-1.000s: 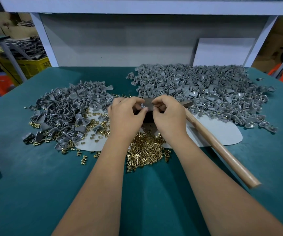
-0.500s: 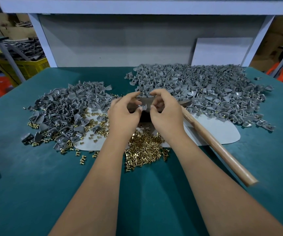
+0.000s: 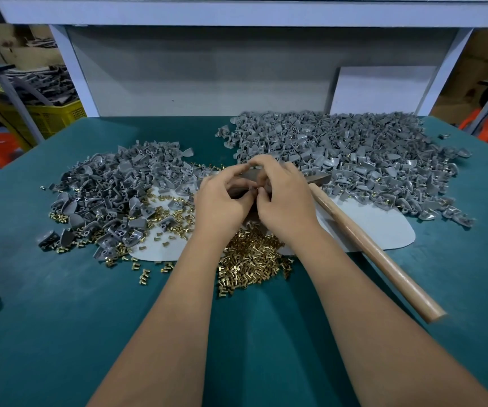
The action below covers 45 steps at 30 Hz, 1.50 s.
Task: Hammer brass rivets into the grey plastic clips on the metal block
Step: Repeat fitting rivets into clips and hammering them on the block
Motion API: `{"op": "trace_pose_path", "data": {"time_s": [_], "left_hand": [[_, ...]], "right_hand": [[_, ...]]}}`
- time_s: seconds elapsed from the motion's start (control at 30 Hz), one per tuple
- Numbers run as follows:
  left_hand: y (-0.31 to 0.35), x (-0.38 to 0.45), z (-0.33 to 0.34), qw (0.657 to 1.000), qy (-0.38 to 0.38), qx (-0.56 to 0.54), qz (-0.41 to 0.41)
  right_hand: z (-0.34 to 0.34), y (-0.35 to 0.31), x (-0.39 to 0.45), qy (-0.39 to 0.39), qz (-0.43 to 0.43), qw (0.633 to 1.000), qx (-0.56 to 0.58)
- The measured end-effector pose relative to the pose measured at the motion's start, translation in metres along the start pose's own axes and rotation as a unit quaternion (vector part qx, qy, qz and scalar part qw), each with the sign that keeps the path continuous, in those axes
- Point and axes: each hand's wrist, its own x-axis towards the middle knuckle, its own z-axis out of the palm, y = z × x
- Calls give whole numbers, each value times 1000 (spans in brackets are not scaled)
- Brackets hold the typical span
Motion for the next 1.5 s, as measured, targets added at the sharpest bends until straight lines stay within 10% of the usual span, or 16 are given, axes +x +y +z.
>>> {"op": "trace_pose_path", "data": {"time_s": [0.27,0.77,1.27,1.5], "left_hand": [[-4,4,2,999,10,-2,-43],[-8,6,3,999,37,0,-28],[-9,8,6,997,42,0,-60],[-10,6,6,998,50,-13,-45]], "right_hand": [[-8,-8,4,-22,-119,984,-131],[-8,2,2,-5,53,995,89],[-7,-13,17,-67,-85,990,-91],[-4,-7,12,-33,-10,999,-41]]}}
